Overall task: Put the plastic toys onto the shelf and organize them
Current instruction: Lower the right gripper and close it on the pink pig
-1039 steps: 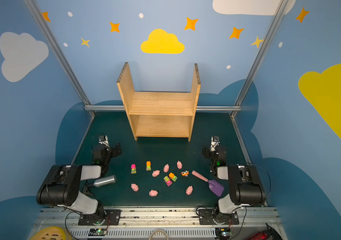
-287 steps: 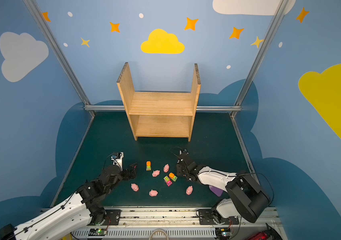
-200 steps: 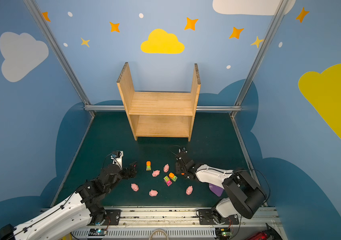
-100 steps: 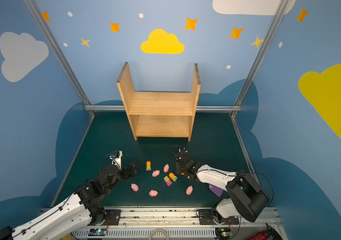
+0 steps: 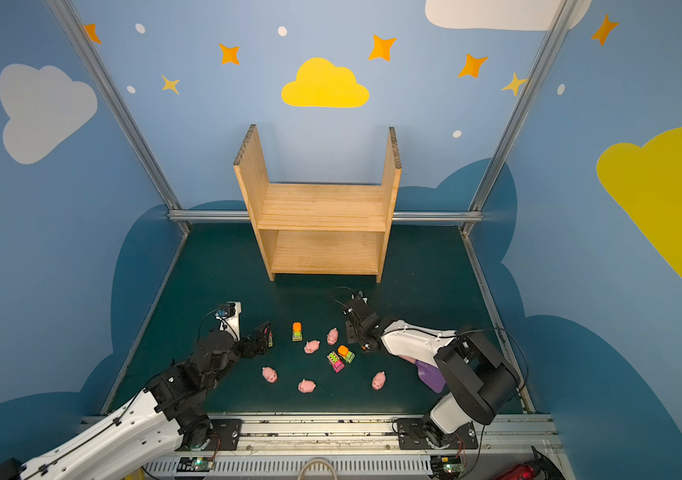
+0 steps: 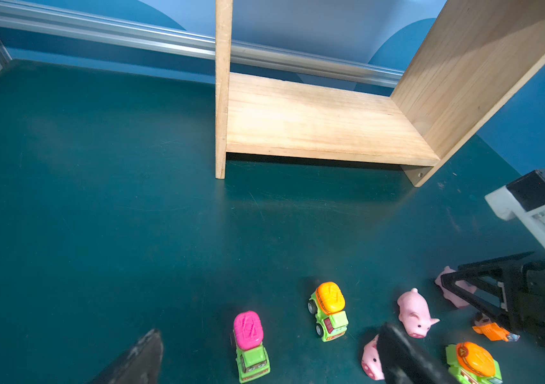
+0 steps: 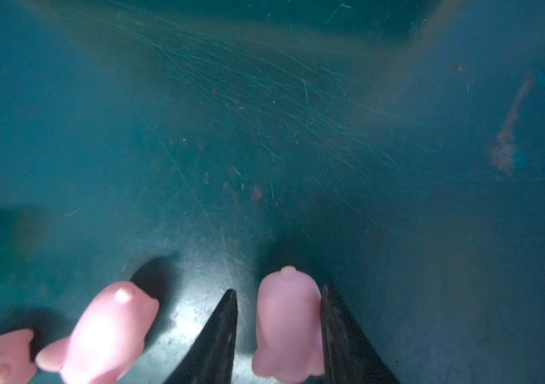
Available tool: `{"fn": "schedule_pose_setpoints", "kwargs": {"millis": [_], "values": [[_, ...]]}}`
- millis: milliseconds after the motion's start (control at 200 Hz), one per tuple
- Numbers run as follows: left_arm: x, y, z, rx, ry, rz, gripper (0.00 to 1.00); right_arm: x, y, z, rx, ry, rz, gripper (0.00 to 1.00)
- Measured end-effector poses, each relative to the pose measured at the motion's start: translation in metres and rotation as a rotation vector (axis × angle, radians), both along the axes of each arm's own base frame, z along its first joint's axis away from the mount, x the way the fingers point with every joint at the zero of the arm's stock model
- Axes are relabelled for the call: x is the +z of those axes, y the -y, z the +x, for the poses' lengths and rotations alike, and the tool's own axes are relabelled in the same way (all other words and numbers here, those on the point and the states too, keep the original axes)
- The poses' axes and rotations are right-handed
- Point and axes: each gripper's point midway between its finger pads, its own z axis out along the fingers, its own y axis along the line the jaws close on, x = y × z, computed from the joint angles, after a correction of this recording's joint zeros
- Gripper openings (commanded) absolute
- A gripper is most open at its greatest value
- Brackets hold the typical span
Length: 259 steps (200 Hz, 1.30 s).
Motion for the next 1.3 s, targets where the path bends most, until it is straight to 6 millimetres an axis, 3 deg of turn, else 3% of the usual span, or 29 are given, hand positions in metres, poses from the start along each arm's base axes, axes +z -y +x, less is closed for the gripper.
{"fn": "schedule_pose_setpoints", "kwargs": {"millis": [491, 1046, 1297], "values": [[-0.001, -0.001, 0.000, -0.006, 0.005, 0.020, 1.00, -0.004, 0.009, -0.004, -0.025, -0.016, -0.061, 0.54], [0.003, -0.002, -0.001, -0.004, 0.015, 0.014, 1.00, 0.006, 0.006, -0.003, -0.022, -0.017, -0.053, 0.55], [0.004, -0.003, -0.001, -0.001, 0.021, 0.011, 1.00, 0.004, 0.003, -0.005, -0.016, -0.034, -0.036, 0.48]]}}
